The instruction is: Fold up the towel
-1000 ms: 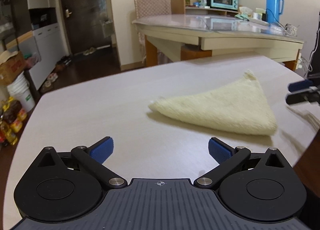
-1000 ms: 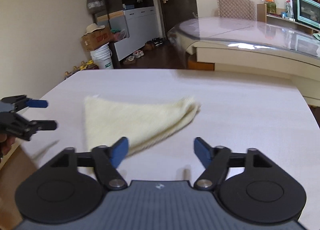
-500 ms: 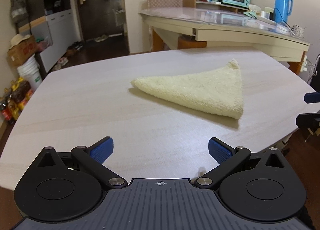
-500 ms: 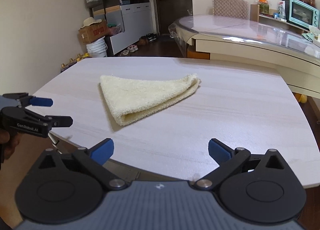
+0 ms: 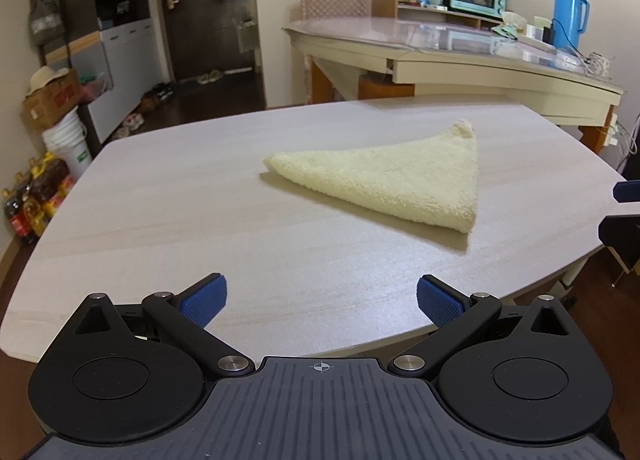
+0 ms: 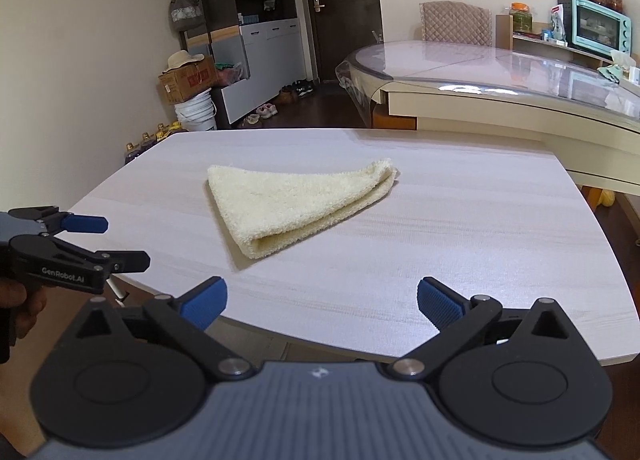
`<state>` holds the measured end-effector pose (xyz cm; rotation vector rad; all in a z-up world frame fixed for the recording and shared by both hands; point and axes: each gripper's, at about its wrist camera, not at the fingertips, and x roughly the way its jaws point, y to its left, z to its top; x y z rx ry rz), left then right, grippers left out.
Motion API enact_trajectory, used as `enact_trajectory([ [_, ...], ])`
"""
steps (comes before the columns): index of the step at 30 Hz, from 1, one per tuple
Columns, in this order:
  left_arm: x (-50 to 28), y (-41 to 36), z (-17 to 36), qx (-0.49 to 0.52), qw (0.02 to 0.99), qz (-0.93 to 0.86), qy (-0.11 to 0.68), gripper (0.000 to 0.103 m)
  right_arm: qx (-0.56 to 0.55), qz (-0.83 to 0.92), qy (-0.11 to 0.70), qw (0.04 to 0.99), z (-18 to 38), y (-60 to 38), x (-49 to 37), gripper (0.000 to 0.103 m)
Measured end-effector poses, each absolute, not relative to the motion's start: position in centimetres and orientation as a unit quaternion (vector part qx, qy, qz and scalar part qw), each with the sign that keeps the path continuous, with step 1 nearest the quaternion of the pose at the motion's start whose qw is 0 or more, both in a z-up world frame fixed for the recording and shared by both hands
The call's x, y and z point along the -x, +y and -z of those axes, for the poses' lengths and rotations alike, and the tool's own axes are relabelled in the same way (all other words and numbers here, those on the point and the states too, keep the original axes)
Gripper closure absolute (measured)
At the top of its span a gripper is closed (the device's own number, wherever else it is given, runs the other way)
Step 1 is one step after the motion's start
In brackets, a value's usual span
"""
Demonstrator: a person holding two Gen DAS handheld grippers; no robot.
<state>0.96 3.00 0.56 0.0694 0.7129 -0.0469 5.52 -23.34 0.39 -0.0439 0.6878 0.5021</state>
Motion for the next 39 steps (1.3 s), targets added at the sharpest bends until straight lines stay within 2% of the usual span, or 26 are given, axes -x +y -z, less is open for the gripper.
enact_trajectory([
  [39, -2.7, 2.6, -0.4, -0.041, 0.934, 0.036, 0.353, 0.000, 0.021, -0.242, 0.338, 0.909, -0.6, -23.4, -7.1, 0.001],
])
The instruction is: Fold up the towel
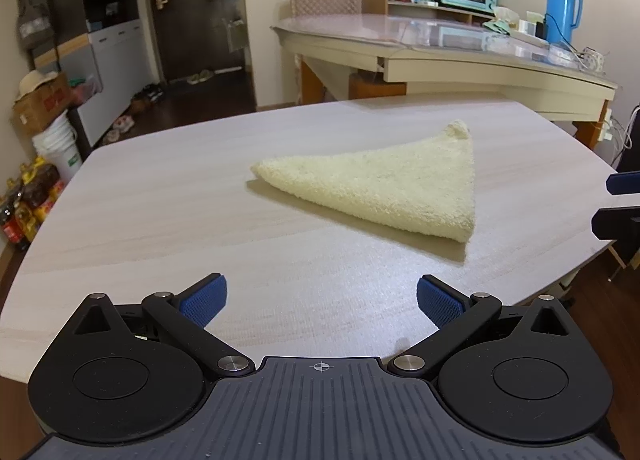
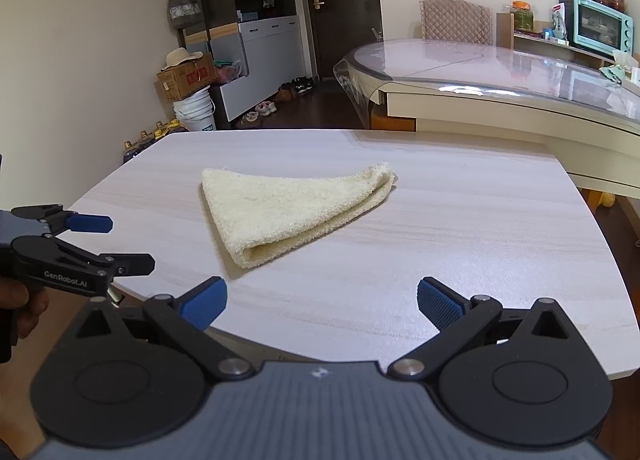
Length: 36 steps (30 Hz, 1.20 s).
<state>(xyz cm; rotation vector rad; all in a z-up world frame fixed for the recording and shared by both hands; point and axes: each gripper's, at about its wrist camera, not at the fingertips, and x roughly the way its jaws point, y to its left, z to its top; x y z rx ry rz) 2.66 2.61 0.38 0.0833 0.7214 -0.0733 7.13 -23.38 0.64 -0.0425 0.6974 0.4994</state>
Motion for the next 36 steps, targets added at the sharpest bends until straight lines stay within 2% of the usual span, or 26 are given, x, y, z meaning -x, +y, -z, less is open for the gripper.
enact_trajectory([
  [9, -4.4, 3.8, -0.6, -0.033, 0.937, 0.038, 0.345, 0.000, 0.004, -0.253, 0.320, 0.913, -1.2, -23.1, -12.2, 0.003],
  [12, -5.0, 4.2, -0.7, -0.031, 0.939, 0.038, 0.341, 0.000, -0.013, -0.252, 0.320, 0.913, -1.0, -23.2, -15.4, 0.014],
  [14, -5.5, 4.6, -0.8, -0.031, 0.939, 0.033, 0.340, 0.000, -0.025, -0.251, 0.326, 0.911, -0.3, -23.3, -17.9, 0.032],
  [17, -6.1, 5.2, -0.7, -0.030, 0.940, 0.026, 0.339, 0.000, -0.043, -0.250, 0.343, 0.905, 0.9, -23.0, -21.1, 0.053],
  [19, -6.6, 5.7, -0.6, -0.027, 0.939, 0.022, 0.341, 0.000, -0.053, -0.248, 0.354, 0.900, 1.8, -22.8, -22.5, 0.057],
  [24, -7.3, 6.7, -0.4, -0.026, 0.938, 0.018, 0.345, 0.000, -0.068, -0.229, 0.372, 0.897, 3.6, -22.5, -24.3, 0.058],
  [25, -7.4, 6.9, -0.4, -0.026, 0.938, 0.017, 0.346, 0.000, -0.070, -0.225, 0.374, 0.897, 3.8, -22.5, -24.4, 0.062],
  [27, -7.6, 7.3, -0.3, -0.025, 0.938, 0.013, 0.346, 0.000, -0.076, -0.218, 0.369, 0.901, 4.2, -22.5, -24.4, 0.091],
  [28, -7.6, 7.5, -0.3, -0.024, 0.938, 0.010, 0.345, 0.000, -0.078, -0.214, 0.364, 0.903, 4.1, -22.5, -24.2, 0.098],
  [32, -7.5, 8.9, -0.5, -0.027, 0.941, -0.005, 0.339, 0.000, -0.065, -0.242, 0.321, 0.913, 2.0, -21.6, -22.0, 0.098],
  [36, -6.8, 12.0, -1.3, -0.025, 0.943, -0.045, 0.329, 0.000, -0.059, -0.345, 0.295, 0.889, -0.9, -19.0, -17.9, 0.098],
])
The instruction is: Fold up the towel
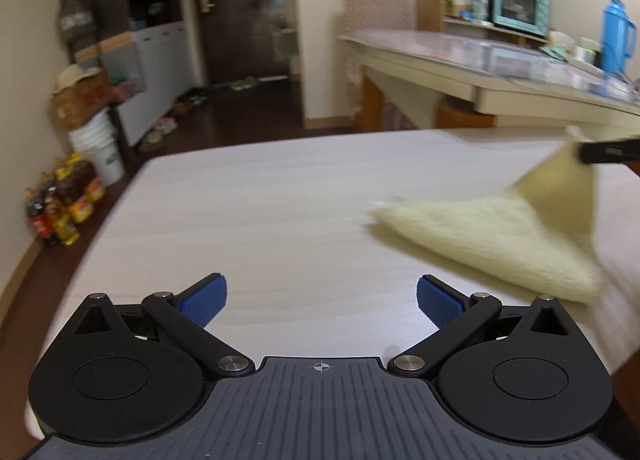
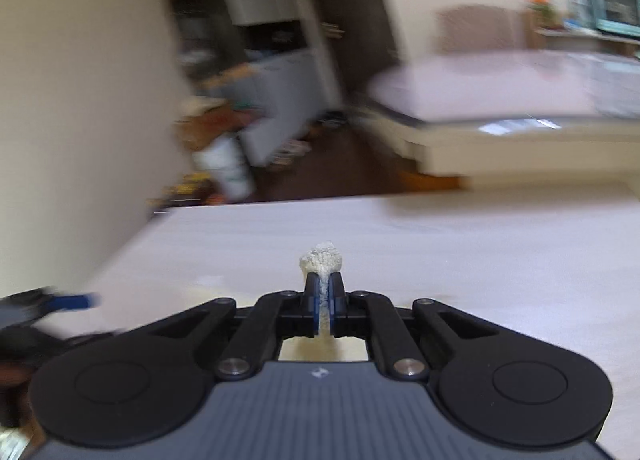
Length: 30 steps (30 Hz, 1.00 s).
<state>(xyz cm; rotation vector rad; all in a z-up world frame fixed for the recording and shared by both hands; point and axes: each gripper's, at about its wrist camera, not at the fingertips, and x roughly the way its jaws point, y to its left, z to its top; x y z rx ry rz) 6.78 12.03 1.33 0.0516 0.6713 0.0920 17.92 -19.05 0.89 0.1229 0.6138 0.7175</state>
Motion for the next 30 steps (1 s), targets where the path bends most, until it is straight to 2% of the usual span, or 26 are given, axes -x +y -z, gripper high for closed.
enact_trajectory([
  [5, -6.2, 14.6, -2.3, -0.026, 0.943, -0.076, 0.322, 0.000, 0.021, -0.506, 0.306, 0.806, -1.2, -11.9, -10.8, 0.098],
  [10, -6.4, 15.1, -2.2, -0.023, 0.943, -0.067, 0.325, 0.000, 0.074, -0.556, 0.323, 0.762, 0.6, -8.5, -8.2, 0.098],
  [13, -7.1, 14.7, -1.6, -0.028, 0.943, -0.052, 0.327, 0.000, 0.087, -0.571, 0.332, 0.745, 0.7, -8.1, -8.0, 0.088],
  [14, -7.4, 14.6, -1.5, -0.029, 0.943, -0.049, 0.327, 0.000, 0.085, -0.572, 0.328, 0.747, 0.2, -8.4, -8.1, 0.082],
  [16, -8.4, 14.5, -1.0, -0.031, 0.943, -0.033, 0.328, 0.000, 0.078, -0.569, 0.311, 0.757, -1.1, -9.1, -8.8, 0.078],
  [22, -11.0, 14.0, 0.1, -0.035, 0.943, 0.032, 0.330, 0.000, 0.131, -0.509, 0.279, 0.803, -2.3, -8.8, -13.3, 0.077],
  [30, -13.2, 12.5, 1.2, -0.089, 0.934, 0.090, 0.333, 0.000, 0.264, -0.515, 0.278, 0.767, 1.2, -3.8, -18.5, 0.077],
])
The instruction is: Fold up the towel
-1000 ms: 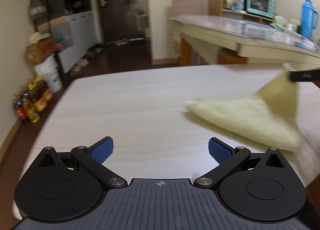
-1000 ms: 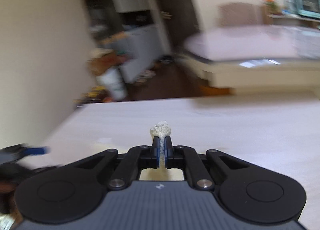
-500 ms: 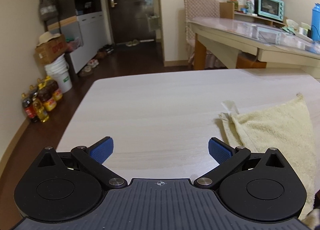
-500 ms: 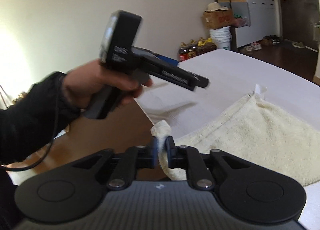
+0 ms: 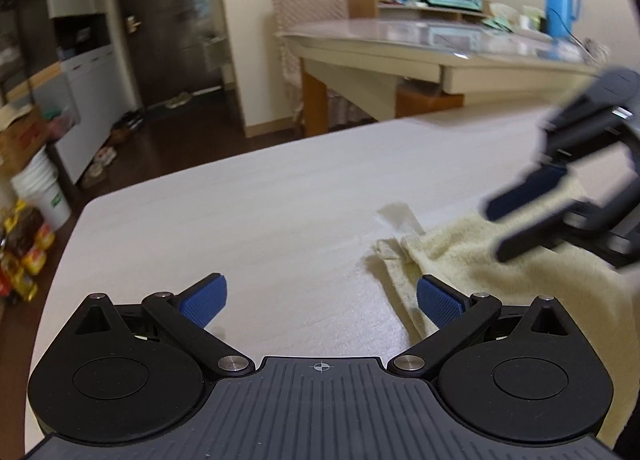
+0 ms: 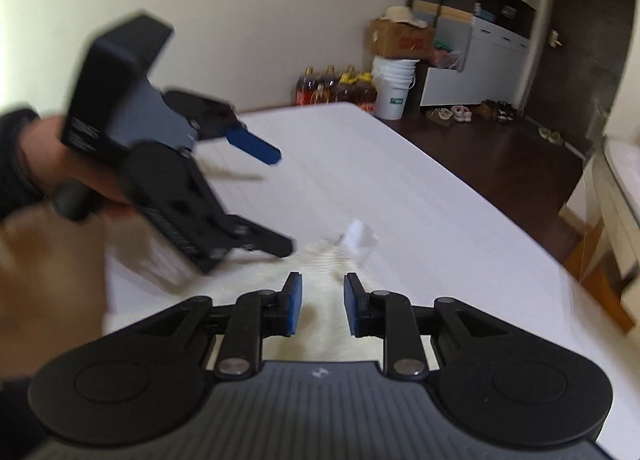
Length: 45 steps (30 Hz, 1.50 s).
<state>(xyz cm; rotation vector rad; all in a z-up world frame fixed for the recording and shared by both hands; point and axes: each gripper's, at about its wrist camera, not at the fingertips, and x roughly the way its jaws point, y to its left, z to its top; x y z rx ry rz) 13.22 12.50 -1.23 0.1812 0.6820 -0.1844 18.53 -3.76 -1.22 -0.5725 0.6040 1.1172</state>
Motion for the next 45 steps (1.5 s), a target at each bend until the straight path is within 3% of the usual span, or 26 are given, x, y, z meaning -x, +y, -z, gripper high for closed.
enact_trajectory([
  [10, -15.6, 12.8, 2.3, -0.093, 0.929, 0.120, 0.336, 0.000, 0.282, -0.550, 0.304, 0.725, 4.2, -0.9, -20.8, 0.077],
  [13, -16.5, 12.8, 2.4, -0.090, 0.927, 0.126, 0.340, 0.000, 0.274, -0.550, 0.305, 0.727, 4.0, -1.7, -20.4, 0.100],
  [15, -16.8, 12.5, 2.4, -0.095, 0.926, 0.131, 0.342, 0.001, 0.283, -0.546, 0.292, 0.733, 3.7, -2.4, -19.6, 0.100],
  [16, -16.8, 12.3, 2.3, -0.097, 0.925, 0.137, 0.342, 0.004, 0.286, -0.542, 0.284, 0.738, 3.4, -2.8, -19.0, 0.100],
  [19, -16.6, 12.2, 2.0, -0.089, 0.920, 0.169, 0.343, 0.036, 0.285, -0.531, 0.258, 0.755, 2.3, -4.0, -17.7, 0.100],
  [24, -16.8, 11.5, 1.5, -0.103, 0.910, 0.196, 0.350, 0.052, 0.273, -0.512, 0.221, 0.784, 0.3, -7.4, -14.1, 0.100],
  [26, -16.8, 11.1, 1.3, -0.108, 0.904, 0.213, 0.355, 0.076, 0.262, -0.500, 0.205, 0.799, -0.5, -9.1, -12.3, 0.100],
  [29, -16.6, 10.2, 1.2, -0.122, 0.897, 0.228, 0.358, 0.092, 0.245, -0.483, 0.192, 0.818, -1.2, -11.5, -10.3, 0.100],
  [45, -21.7, 11.0, 0.8, -0.131, 0.911, 0.175, 0.351, 0.093, 0.218, -0.429, 0.190, 0.856, 1.0, -17.6, -3.8, 0.100],
])
